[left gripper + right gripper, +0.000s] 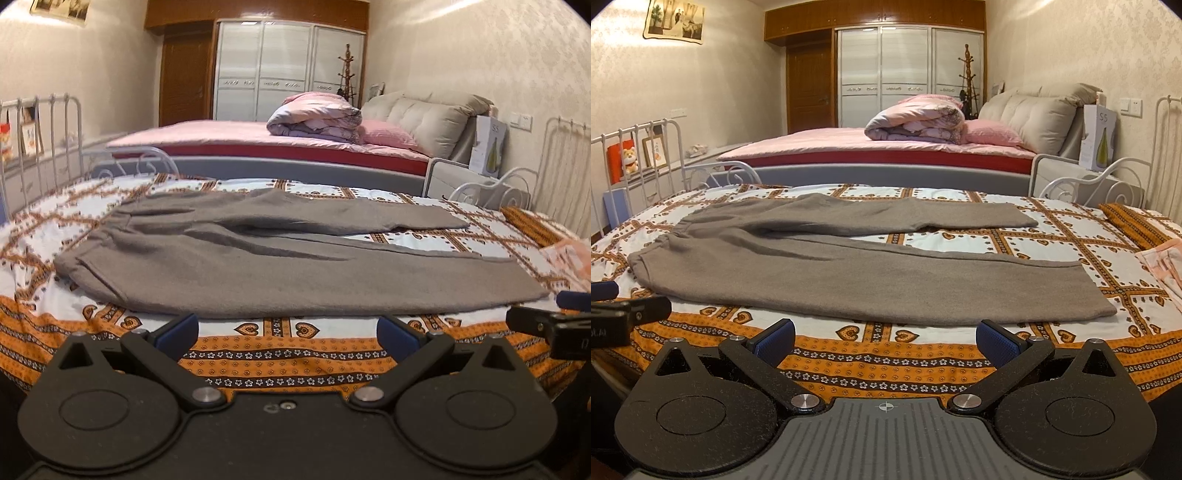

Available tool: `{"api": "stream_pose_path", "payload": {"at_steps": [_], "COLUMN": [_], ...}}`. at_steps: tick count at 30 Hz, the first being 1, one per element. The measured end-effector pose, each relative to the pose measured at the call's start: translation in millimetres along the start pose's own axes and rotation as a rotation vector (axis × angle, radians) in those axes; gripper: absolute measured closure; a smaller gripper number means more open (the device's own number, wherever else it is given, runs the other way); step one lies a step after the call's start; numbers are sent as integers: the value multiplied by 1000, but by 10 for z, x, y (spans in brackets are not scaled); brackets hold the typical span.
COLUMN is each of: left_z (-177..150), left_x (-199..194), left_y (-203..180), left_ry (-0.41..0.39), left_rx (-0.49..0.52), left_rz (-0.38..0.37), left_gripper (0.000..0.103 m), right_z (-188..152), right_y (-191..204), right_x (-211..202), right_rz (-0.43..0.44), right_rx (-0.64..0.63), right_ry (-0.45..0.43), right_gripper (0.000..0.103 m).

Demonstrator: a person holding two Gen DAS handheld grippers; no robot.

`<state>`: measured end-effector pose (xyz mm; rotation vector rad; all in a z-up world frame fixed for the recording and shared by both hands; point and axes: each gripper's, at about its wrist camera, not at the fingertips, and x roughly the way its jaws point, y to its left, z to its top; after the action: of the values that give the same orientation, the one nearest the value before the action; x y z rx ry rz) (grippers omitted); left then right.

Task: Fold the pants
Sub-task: 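Lower both grippers onto the sweatpants and grasp the waistband edge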

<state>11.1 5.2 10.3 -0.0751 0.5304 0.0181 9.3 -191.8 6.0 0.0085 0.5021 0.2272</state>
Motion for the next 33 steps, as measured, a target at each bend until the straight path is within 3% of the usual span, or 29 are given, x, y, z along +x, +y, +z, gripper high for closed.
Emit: {"api": "stream_pose_path", "payload": {"at_steps": [7, 14, 16, 21, 27, 28, 30, 33], "left_z": [411, 856, 1040, 1478, 1786, 1805, 1825, 1850], "left_x": [242, 702, 900, 1472, 2477, 2624, 2932, 3310], "left_y": [260, 796, 1034, 1689, 2492, 2598, 2820, 3028], "left_ry": [-31, -24, -18, 6, 141, 167, 208, 250], "left_rx": [37, 34, 35, 22, -35, -39, -58, -58], "left_rz": [26, 60, 119, 151, 170, 180, 189, 186], "left_gripper": [6, 6, 6, 22, 48, 52, 53, 52], "right_z": [405, 955, 1112, 1567, 2076, 2158, 2259, 2359], "right_y": [-77, -40, 1, 97, 178, 215, 290, 481], "right_x": [102, 630, 855, 1636, 2735, 2935, 3339, 3981], "right_rz": [65, 159, 188, 199, 216, 228, 260, 290], "right_rx": [25, 28, 34, -17, -52, -61, -85, -128], "right_ry": [-59, -89, -112, -30, 31, 40, 82, 129], "right_gripper": [0, 0, 0, 0, 1, 6, 36, 37]}}
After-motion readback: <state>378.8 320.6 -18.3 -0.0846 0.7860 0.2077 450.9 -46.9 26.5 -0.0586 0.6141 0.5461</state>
